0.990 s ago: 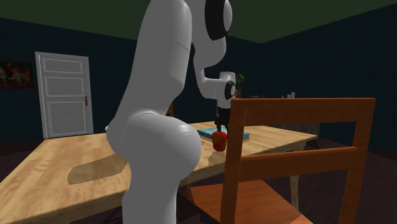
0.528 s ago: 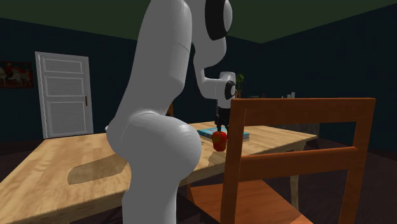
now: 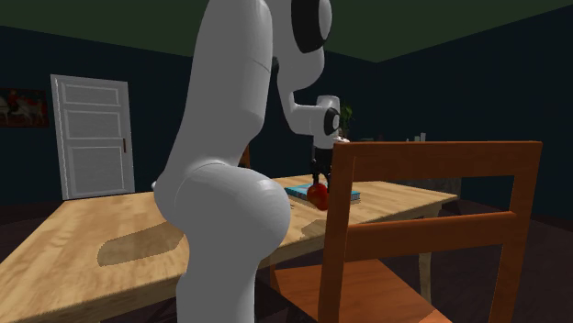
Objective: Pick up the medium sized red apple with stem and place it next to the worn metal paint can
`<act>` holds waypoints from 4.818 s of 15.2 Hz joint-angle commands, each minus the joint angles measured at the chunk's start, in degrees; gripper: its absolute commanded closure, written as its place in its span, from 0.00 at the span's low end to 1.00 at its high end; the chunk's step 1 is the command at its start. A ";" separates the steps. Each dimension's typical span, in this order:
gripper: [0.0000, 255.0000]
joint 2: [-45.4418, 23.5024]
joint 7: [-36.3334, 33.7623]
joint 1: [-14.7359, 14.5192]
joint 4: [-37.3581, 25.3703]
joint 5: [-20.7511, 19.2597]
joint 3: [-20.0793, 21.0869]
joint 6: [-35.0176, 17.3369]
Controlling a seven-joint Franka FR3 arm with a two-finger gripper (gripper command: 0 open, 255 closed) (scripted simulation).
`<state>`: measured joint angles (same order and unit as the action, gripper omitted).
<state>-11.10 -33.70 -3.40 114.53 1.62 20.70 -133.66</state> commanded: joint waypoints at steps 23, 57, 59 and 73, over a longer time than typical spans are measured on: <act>1.00 5.73 0.28 0.66 -11.85 1.90 0.26 17.27; 1.00 0.16 -16.92 -9.43 -35.36 -4.10 6.50 34.95; 1.00 -1.54 -19.86 -11.60 -37.37 -5.55 7.44 35.42; 1.00 -20.39 -36.28 -31.88 -63.29 -18.00 9.51 44.08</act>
<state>-30.90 -69.48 -34.62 51.76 -16.03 30.27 -89.51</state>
